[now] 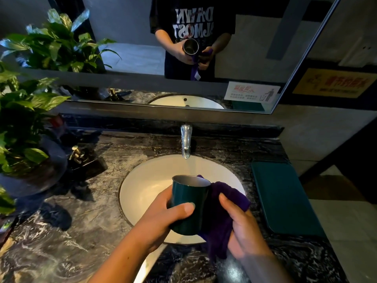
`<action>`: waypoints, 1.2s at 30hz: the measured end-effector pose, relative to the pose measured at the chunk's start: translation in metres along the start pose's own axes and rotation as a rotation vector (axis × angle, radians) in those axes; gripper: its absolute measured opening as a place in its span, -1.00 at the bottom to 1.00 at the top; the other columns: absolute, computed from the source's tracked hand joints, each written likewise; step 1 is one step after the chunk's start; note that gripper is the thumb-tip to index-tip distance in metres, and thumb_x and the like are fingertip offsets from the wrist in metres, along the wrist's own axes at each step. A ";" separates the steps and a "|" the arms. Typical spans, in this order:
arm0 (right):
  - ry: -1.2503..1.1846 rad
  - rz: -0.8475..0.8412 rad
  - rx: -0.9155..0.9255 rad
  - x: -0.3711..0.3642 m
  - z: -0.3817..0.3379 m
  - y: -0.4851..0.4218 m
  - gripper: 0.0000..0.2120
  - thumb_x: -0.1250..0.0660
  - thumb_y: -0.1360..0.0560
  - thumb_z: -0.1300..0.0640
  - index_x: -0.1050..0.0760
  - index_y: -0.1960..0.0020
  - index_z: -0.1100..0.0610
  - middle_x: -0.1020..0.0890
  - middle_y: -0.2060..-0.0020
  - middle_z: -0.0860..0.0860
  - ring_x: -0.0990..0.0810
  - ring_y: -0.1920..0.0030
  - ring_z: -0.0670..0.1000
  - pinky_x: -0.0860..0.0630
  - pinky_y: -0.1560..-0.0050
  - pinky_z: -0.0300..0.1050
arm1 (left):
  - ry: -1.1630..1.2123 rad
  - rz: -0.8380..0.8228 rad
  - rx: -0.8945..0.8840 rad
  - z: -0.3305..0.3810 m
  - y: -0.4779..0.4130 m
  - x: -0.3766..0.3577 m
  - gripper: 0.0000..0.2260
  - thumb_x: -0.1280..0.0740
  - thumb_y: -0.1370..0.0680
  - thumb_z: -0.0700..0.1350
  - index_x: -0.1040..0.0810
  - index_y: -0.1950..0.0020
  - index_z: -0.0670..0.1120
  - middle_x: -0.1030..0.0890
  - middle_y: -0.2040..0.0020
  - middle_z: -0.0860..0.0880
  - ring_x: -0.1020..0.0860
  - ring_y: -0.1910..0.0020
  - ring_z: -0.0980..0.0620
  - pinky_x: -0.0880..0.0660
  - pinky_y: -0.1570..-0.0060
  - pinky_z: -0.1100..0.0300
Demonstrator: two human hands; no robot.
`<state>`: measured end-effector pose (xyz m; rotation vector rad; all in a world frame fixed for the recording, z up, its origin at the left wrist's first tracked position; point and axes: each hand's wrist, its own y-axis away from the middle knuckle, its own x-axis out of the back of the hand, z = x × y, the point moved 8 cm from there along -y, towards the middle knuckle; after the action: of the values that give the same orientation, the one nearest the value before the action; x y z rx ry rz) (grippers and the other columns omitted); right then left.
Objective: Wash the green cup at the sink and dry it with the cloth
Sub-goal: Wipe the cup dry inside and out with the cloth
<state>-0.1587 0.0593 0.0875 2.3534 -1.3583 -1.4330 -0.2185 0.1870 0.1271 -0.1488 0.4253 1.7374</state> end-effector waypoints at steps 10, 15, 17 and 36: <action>0.169 -0.056 0.085 -0.006 -0.002 -0.003 -0.67 -0.37 -0.60 0.19 -0.54 -0.35 0.20 -0.60 -0.26 0.39 -0.65 -0.17 0.39 -0.43 -0.10 0.64 | 0.022 -0.086 0.009 -0.001 -0.002 -0.004 -0.43 -0.57 -0.37 0.13 -0.57 -0.34 0.04 -0.65 -0.22 -0.10 -0.61 -0.22 -0.08 -0.57 -0.13 0.05; 0.211 0.097 0.179 0.005 -0.006 -0.007 -0.74 -0.30 -0.61 0.28 -0.58 -0.27 0.32 -0.59 -0.23 0.45 -0.51 -0.31 0.51 -0.51 -0.23 0.39 | -0.187 -0.049 -0.013 -0.010 -0.002 -0.004 -0.51 -0.53 -0.39 0.08 -0.55 -0.31 0.15 -0.66 -0.21 -0.02 -0.62 -0.23 -0.03 -0.58 -0.17 0.06; 0.171 0.154 0.207 0.010 -0.010 -0.004 -0.76 -0.31 -0.58 0.30 -0.61 -0.21 0.34 -0.66 -0.17 0.39 -0.60 -0.25 0.43 -0.58 -0.20 0.31 | -0.247 -0.037 -0.027 -0.009 -0.001 0.000 -0.52 -0.54 -0.39 0.07 -0.54 -0.29 0.21 -0.66 -0.21 0.04 -0.62 -0.21 0.03 -0.58 -0.13 0.18; 1.101 -0.281 0.358 -0.038 -0.039 -0.002 -0.64 -0.32 -0.49 -0.23 -0.68 -0.14 -0.06 -0.64 -0.09 -0.12 -0.65 -0.08 0.06 -0.60 -0.16 0.10 | -0.350 -0.171 0.031 -0.005 -0.002 0.024 -0.55 -0.51 -0.41 0.15 -0.61 -0.24 0.00 -0.69 -0.04 -0.07 -0.64 0.01 0.00 -0.53 0.02 0.19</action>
<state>-0.1348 0.0729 0.1345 2.8326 -0.9786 0.2443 -0.2219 0.2072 0.1140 0.1375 0.1757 1.5486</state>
